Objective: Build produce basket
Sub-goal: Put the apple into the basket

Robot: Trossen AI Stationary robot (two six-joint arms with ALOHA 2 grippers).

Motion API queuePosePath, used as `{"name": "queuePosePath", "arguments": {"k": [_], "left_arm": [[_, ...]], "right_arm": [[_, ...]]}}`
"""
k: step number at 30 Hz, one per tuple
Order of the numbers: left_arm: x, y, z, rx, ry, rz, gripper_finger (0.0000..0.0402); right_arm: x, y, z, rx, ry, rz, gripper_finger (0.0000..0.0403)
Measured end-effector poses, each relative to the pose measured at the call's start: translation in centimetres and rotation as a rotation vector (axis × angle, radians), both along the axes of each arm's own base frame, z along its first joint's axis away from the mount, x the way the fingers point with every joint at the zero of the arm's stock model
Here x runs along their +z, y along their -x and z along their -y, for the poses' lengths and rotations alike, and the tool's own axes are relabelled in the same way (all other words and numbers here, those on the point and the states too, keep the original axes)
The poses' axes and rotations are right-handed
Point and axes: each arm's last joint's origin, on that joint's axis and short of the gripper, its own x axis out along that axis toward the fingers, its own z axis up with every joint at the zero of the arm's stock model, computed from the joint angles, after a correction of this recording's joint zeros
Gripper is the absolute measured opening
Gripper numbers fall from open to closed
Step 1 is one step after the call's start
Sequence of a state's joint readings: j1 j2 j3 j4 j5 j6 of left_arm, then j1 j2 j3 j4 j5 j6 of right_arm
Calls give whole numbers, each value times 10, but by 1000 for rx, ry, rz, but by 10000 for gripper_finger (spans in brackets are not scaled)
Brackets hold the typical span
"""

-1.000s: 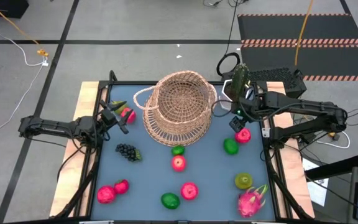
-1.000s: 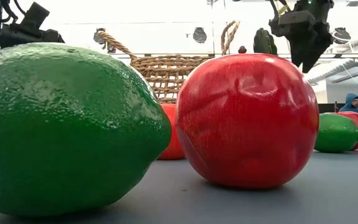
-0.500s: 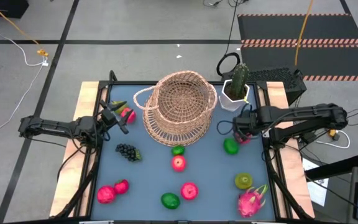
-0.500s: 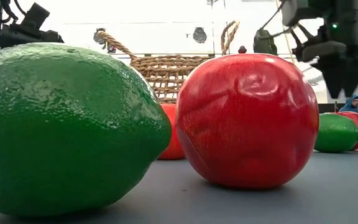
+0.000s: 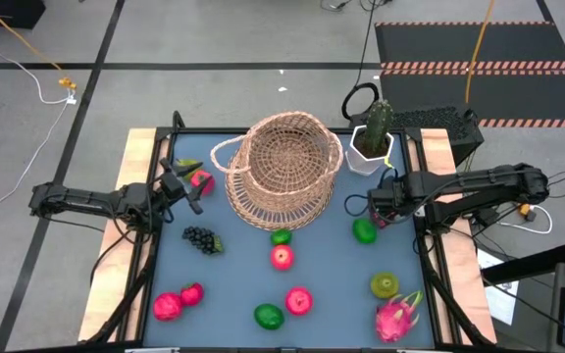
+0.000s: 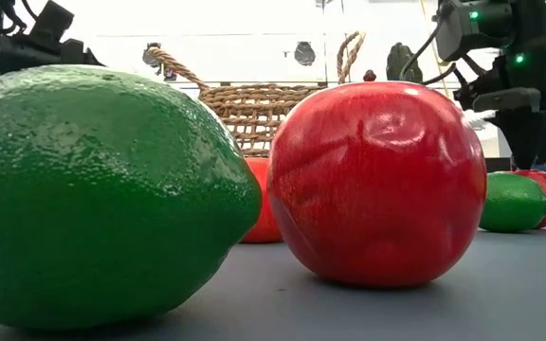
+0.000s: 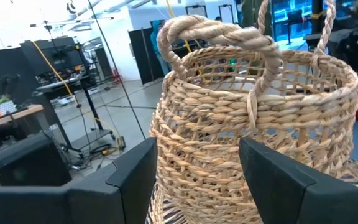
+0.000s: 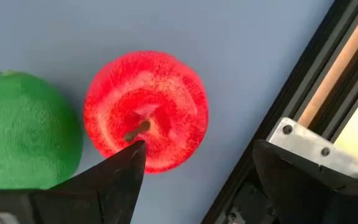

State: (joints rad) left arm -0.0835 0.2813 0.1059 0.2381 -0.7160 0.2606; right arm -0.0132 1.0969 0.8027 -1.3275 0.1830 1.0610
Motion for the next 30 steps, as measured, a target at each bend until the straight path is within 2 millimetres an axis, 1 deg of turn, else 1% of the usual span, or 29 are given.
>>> {"name": "queuePosePath", "arguments": {"k": [4, 10, 17, 25, 27, 30], "left_arm": [[0, 0, 0, -1, 0, -1, 230], [0, 0, 0, -1, -2, -1, 230], [0, 0, 0, -1, -1, 0, 230], [0, 0, 0, 17, -17, -14, 230], [0, 0, 0, -12, -17, -12, 230], [0, -2, 2, -100, -24, -11, 230]], "right_arm": [[-1, -2, 0, -19, 3, 26, 293], [-1, -6, 0, 25, -3, 72, 293], [1, -3, 5, 35, -8, 79, 293], [2, 1, 7, 35, -116, 66, 293], [3, 1, 8, 40, -117, 68, 293], [3, 1, 7, 44, -136, 69, 293]]}}
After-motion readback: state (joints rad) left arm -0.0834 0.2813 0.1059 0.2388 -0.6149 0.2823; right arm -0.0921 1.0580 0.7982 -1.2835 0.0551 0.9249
